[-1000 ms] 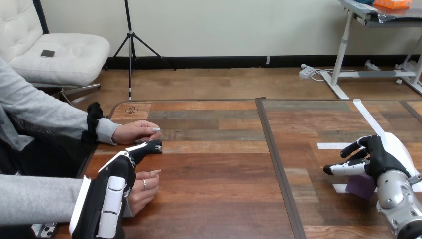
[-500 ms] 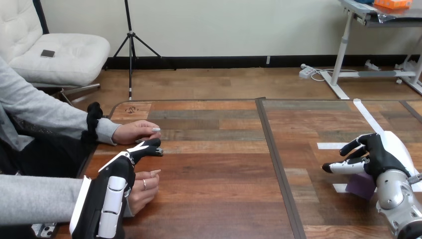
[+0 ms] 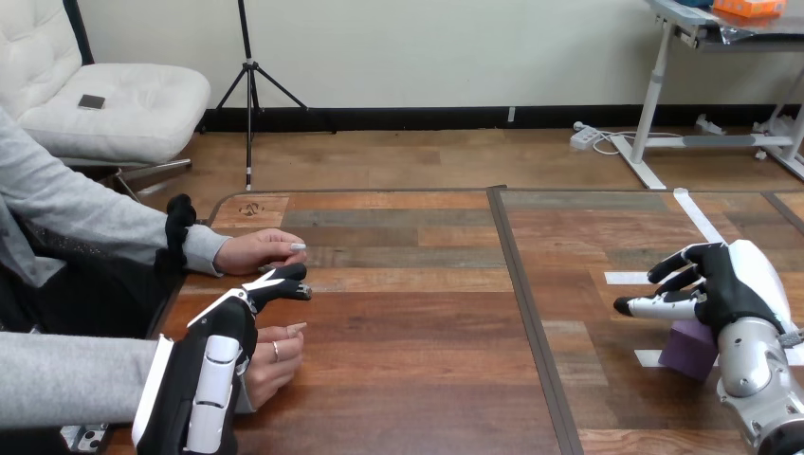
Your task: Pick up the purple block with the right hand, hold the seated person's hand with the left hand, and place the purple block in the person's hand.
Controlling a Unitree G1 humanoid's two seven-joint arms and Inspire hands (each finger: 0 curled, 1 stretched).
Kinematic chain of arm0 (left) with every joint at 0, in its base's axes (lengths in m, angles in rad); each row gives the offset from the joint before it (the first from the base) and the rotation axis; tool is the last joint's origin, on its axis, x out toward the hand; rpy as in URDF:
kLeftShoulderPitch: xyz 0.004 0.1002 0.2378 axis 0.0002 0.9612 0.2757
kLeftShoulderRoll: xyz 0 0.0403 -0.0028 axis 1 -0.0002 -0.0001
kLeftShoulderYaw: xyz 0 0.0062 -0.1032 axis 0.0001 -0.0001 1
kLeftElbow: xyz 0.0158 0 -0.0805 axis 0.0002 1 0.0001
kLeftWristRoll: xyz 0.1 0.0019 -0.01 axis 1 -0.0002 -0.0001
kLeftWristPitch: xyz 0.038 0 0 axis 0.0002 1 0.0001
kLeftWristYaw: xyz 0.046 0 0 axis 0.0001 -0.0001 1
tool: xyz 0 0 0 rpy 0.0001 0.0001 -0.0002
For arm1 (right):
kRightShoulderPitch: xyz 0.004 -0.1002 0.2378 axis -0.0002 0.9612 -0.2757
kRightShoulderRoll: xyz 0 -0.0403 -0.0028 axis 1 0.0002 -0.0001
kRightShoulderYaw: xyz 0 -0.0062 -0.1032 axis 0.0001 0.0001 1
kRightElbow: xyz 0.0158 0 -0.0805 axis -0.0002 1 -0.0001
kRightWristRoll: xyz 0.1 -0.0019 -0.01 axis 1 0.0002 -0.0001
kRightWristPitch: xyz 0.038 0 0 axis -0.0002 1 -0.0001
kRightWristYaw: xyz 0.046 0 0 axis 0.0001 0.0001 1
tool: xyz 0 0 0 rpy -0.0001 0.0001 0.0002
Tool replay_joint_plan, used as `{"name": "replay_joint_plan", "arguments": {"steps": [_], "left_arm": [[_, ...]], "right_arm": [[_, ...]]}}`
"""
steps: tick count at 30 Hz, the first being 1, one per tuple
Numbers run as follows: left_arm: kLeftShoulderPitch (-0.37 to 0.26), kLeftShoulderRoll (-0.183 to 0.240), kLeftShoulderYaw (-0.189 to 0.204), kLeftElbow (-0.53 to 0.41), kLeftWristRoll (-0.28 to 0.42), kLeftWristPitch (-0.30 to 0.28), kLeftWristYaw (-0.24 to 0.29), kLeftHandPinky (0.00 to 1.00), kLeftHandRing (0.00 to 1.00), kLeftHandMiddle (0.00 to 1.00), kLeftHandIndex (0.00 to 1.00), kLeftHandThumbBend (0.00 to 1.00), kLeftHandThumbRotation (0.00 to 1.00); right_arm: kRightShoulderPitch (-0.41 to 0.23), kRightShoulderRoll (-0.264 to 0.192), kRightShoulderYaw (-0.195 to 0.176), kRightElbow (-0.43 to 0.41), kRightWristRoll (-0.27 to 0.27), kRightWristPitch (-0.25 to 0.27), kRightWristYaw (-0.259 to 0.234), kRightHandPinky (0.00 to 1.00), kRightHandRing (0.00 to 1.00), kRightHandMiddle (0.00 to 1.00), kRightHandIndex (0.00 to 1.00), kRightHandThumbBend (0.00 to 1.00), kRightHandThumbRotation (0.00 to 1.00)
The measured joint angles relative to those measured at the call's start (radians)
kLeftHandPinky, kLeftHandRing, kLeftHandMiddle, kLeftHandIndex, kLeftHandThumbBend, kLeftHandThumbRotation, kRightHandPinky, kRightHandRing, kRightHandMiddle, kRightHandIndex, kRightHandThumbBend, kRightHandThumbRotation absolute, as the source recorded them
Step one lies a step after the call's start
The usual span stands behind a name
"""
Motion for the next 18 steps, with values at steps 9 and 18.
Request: {"name": "replay_joint_plan", "arguments": {"steps": [9,18], "left_arm": [[0.000,0.000,0.000,0.000,0.000,0.000,0.000,0.96,0.89,0.81,0.60,0.56,1.00],[0.000,0.000,0.000,0.000,0.003,0.000,0.002,0.96,0.88,0.80,0.59,0.55,1.00]], "right_arm": [[0.000,0.000,-0.032,-0.002,0.036,-0.027,-0.001,0.39,0.44,0.48,0.47,0.87,0.00],[0.000,0.000,-0.054,-0.004,0.055,-0.032,-0.001,0.40,0.45,0.48,0.47,0.85,0.00]]}}
